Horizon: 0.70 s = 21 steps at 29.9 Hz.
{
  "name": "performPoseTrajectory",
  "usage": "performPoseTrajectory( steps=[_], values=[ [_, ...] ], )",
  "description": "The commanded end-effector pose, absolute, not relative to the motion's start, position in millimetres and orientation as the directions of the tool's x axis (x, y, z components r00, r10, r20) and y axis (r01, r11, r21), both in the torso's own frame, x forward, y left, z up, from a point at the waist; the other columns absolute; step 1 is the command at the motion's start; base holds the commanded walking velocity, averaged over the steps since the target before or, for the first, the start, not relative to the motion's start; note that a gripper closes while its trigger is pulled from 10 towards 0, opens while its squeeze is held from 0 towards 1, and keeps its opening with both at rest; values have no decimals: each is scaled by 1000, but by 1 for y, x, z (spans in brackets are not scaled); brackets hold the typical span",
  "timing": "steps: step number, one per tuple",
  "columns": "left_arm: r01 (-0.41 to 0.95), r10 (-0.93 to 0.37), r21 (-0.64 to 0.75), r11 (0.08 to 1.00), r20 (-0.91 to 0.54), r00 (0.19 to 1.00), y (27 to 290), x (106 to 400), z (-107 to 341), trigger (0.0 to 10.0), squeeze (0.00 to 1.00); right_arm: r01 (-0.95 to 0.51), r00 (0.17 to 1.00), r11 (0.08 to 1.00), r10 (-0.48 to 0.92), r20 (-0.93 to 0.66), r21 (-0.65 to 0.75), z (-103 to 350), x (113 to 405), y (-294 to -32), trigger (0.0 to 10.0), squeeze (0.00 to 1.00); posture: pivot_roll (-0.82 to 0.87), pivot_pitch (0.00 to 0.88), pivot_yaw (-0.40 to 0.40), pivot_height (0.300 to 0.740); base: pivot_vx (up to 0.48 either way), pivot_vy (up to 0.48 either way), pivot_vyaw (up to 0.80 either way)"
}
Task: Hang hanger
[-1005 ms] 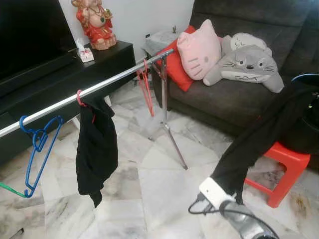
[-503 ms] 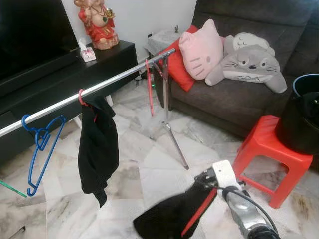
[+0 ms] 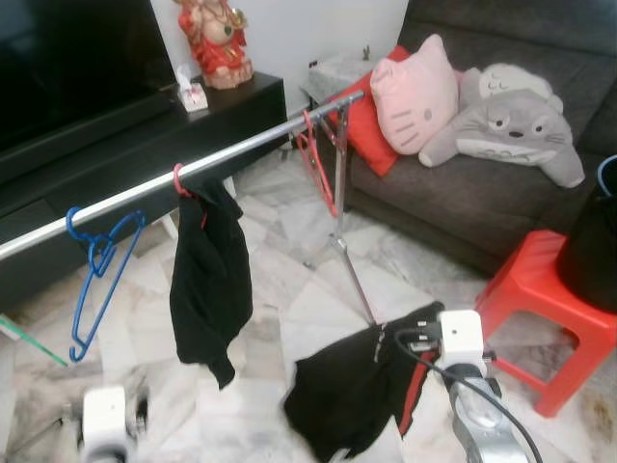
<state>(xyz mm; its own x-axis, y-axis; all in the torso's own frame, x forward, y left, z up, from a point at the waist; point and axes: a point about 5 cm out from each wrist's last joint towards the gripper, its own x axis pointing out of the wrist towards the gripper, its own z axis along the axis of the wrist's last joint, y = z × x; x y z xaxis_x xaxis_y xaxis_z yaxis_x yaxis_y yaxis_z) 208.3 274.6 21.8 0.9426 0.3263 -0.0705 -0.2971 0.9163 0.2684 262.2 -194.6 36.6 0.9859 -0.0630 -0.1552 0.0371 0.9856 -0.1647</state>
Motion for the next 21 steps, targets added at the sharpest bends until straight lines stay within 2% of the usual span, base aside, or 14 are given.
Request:
performPoseTrajectory(
  steps=[1,7,11,15,21],
  values=[
    [-279,309,270,922,-76,948,271,201,22,10000,0,75,989,985,-93,-114,-153,46,263,-201,10000,0,-147,0,102,740,0,0,0],
    [-239,241,242,940,21,970,258,204,47,10000,0,86,991,986,-99,-86,-142,56,260,-202,10000,0,-146,0,99,740,0,0,0],
    [-162,149,211,964,74,986,228,205,72,10000,0,98,993,988,-106,-61,-119,63,258,-200,10000,0,-148,0,100,740,0,0,0],
    [-79,68,194,978,59,996,204,206,80,10000,0,112,990,988,-120,-71,-109,63,255,-199,10000,0,-157,0,105,740,0,0,0],
    [-11,8,171,985,19,1000,190,220,81,10000,0,136,987,985,-145,-73,-109,64,254,-200,10000,0,-214,0,141,740,0,0,0]
  ],
)
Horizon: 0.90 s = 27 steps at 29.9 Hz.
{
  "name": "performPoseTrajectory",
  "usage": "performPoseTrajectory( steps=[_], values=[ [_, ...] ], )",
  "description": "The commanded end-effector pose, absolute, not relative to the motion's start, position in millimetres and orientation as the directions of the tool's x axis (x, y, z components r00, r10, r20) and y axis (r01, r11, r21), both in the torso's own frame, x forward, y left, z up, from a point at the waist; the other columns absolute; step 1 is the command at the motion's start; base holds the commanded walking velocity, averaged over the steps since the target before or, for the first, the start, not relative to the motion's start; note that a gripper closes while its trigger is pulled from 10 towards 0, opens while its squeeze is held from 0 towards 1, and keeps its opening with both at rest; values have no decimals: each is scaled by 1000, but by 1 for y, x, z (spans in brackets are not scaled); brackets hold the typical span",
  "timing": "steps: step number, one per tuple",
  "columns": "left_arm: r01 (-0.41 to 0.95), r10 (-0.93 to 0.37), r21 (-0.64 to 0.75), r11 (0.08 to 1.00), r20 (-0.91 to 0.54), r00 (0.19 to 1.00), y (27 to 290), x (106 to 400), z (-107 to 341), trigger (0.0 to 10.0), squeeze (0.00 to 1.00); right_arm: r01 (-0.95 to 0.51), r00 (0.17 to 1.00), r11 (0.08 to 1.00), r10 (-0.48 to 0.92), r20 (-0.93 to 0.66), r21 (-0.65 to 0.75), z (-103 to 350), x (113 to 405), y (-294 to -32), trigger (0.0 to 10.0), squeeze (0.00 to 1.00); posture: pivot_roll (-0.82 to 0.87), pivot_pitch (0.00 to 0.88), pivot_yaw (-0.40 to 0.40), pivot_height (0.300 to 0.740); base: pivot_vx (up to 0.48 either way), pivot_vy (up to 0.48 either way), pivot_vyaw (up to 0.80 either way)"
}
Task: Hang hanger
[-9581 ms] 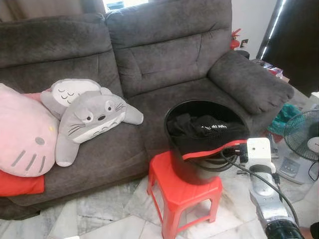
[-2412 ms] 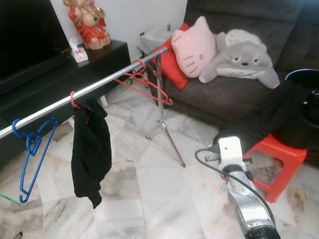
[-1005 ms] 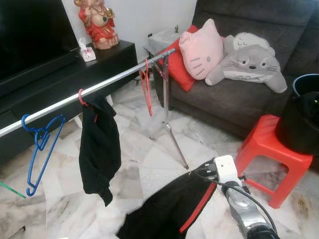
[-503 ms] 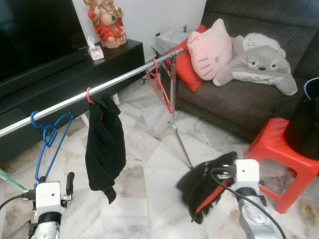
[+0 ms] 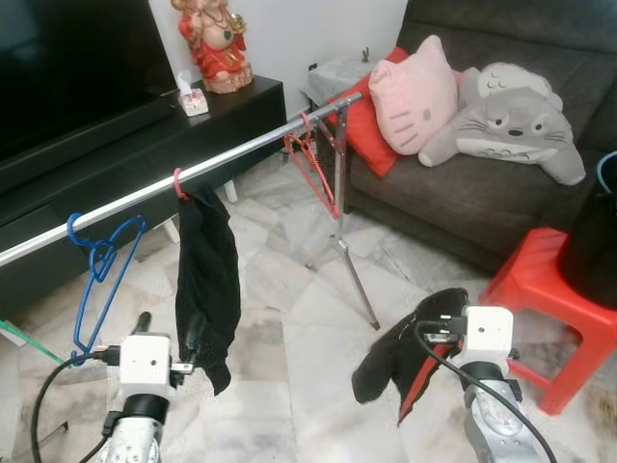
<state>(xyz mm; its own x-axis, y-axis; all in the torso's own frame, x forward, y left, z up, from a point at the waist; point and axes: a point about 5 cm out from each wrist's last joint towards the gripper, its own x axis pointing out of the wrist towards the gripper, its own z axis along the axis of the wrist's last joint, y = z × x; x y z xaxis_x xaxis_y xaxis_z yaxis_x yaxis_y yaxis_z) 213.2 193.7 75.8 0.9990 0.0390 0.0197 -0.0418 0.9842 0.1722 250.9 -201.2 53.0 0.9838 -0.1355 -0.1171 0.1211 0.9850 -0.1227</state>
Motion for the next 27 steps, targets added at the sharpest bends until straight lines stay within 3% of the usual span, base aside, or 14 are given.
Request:
performPoseTrajectory(
  steps=[1,9,12,20,27],
  values=[
    [5,-8,169,986,19,1000,187,223,82,10000,0,144,986,984,-152,-72,-104,64,255,-200,10000,0,-214,0,141,740,0,0,0],
    [53,-56,128,990,22,998,171,238,90,10000,0,151,984,984,-159,-82,-99,64,257,-200,10000,0,-206,0,144,740,0,0,0],
    [74,-75,142,987,0,997,164,240,88,10000,0,133,985,986,-143,-93,-99,64,266,-191,10000,0,-185,0,112,740,0,0,0],
    [-33,34,96,995,-13,999,168,235,87,10000,0,68,993,984,-82,-81,-162,74,269,-194,10000,0,-168,0,42,740,0,0,0],
    [-35,38,89,995,-24,999,165,231,86,10000,0,69,993,983,-85,-88,-173,75,272,-195,10000,0,-170,0,33,740,0,80,0]
  ],
)
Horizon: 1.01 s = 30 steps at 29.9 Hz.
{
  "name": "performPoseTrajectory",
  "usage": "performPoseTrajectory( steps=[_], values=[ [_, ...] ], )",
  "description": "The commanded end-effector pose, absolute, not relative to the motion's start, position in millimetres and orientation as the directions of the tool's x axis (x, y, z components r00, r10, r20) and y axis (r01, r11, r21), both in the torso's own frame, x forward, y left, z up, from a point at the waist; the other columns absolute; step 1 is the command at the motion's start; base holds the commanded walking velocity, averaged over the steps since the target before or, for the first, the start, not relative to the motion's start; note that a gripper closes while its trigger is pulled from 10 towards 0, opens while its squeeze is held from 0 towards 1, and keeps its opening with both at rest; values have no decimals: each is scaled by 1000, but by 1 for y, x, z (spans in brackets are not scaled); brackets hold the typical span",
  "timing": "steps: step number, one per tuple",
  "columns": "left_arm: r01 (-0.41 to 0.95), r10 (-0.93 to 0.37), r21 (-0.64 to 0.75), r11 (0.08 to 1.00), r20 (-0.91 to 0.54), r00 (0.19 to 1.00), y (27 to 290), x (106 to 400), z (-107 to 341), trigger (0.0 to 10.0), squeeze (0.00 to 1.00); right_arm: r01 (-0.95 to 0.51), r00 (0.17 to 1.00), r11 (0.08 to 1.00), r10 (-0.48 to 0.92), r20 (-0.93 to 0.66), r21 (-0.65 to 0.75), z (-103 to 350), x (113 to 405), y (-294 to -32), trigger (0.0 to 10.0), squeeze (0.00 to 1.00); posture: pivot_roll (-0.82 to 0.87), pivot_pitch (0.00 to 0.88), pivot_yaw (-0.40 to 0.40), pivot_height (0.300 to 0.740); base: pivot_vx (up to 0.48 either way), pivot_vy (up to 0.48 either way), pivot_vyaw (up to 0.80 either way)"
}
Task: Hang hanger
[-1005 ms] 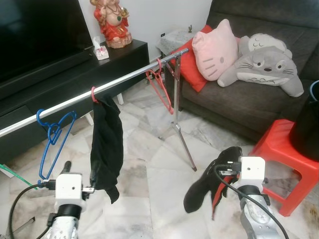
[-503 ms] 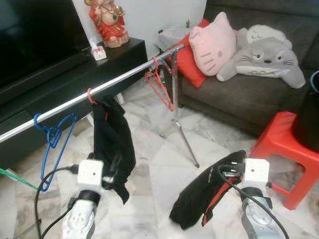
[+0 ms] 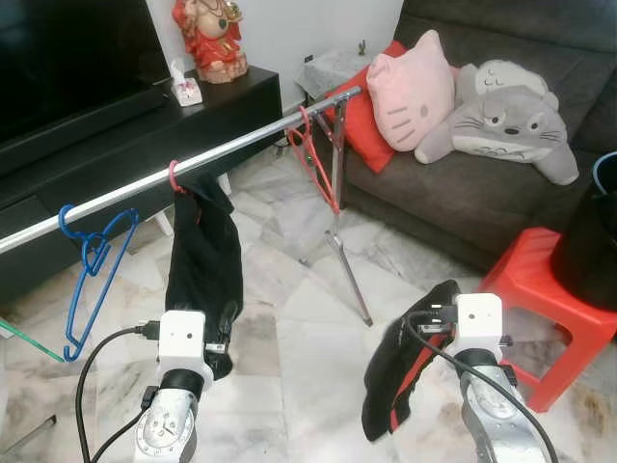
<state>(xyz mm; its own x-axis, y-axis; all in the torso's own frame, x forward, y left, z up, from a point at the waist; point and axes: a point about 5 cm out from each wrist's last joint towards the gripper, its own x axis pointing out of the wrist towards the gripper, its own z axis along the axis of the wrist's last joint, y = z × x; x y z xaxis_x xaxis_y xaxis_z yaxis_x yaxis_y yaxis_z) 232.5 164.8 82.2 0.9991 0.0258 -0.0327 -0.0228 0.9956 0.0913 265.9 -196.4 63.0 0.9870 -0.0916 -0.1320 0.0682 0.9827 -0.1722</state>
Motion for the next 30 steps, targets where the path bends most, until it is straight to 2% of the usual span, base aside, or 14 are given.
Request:
performPoseTrajectory(
  steps=[1,17,21,30],
  values=[
    [-33,35,90,995,-26,999,165,231,86,10000,0,70,992,982,-86,-88,-173,75,272,-195,10000,0,-170,0,33,740,0,0,0],
    [-4,7,113,994,-22,1000,164,239,92,10000,0,105,989,979,-121,-87,-175,77,277,-200,10000,0,-175,0,62,740,0,71,0],
    [-3,5,115,993,-22,1000,164,240,93,10000,0,105,989,978,-122,-85,-179,77,278,-201,10000,0,-172,0,61,740,0,281,0],
    [3,-1,107,994,-16,1000,164,245,96,10000,0,76,993,982,-90,-75,-175,79,285,-191,10000,0,-163,0,65,740,0,130,0]
  ],
)
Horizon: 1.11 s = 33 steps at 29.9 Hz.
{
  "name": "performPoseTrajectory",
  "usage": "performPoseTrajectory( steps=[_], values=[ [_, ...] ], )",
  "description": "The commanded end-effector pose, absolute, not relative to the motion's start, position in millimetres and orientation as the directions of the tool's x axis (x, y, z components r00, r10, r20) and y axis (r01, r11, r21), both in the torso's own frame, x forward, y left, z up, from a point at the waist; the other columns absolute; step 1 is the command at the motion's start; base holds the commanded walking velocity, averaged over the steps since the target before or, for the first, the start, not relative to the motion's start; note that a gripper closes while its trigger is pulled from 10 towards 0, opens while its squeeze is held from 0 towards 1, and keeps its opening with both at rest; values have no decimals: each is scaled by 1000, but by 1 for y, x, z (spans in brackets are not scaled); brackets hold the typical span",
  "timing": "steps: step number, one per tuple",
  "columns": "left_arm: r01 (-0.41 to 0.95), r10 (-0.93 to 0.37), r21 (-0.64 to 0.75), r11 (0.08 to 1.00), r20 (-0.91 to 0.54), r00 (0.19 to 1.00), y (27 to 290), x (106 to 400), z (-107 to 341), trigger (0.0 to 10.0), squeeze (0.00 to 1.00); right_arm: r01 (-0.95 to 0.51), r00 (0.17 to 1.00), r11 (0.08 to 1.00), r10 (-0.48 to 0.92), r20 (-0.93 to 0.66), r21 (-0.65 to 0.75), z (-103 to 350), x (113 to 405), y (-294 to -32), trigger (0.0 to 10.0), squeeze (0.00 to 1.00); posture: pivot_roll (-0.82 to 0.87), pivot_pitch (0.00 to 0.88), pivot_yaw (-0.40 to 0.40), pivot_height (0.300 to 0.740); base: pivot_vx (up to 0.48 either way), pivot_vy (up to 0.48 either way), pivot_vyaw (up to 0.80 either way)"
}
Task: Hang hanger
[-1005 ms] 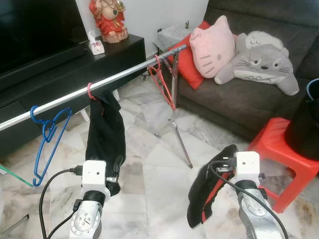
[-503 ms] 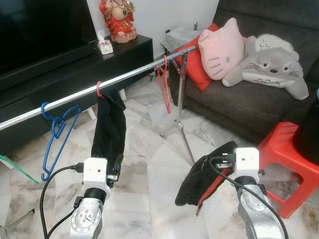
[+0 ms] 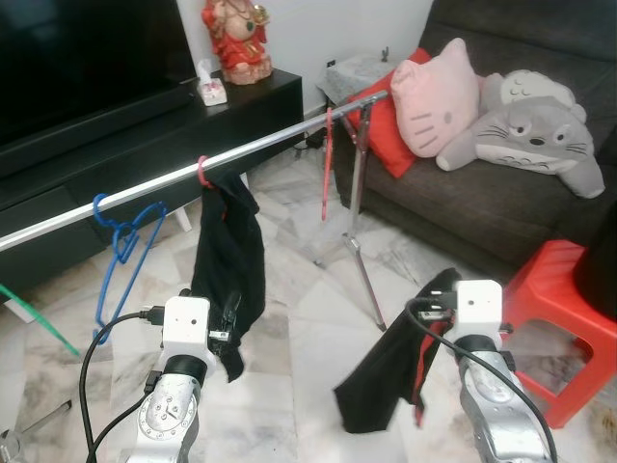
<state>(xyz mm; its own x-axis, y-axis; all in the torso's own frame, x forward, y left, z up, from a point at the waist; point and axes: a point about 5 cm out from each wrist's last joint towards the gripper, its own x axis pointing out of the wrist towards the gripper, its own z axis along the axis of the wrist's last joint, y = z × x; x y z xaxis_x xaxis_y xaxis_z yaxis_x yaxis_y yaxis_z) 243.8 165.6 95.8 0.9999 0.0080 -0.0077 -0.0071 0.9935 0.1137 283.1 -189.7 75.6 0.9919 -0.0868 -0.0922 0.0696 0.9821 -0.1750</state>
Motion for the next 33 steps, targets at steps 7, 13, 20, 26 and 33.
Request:
performPoseTrajectory(
  steps=[7,13,20,26,33],
  values=[
    [8,-7,109,994,-13,1000,163,246,97,10000,0,77,993,982,-92,-74,-174,78,286,-191,10000,0,-165,0,67,740,0,178,0],
    [10,-9,106,994,-10,1000,163,247,98,10000,0,71,994,983,-85,-76,-171,77,287,-189,10000,0,-163,0,69,740,0,259,0],
    [9,-8,106,994,-6,1000,163,247,98,10000,0,69,993,983,-83,-80,-169,76,287,-188,10000,0,-160,0,68,740,0,137,0],
    [8,-7,108,994,-4,1000,164,248,99,10000,0,58,994,983,-73,-80,-171,75,288,-186,10000,0,-161,0,69,740,0,-52,0],
    [5,-5,108,994,-1,1000,165,248,100,10000,0,61,994,984,-75,-79,-166,75,289,-185,10000,0,-154,0,70,740,0,-115,0]
  ],
)
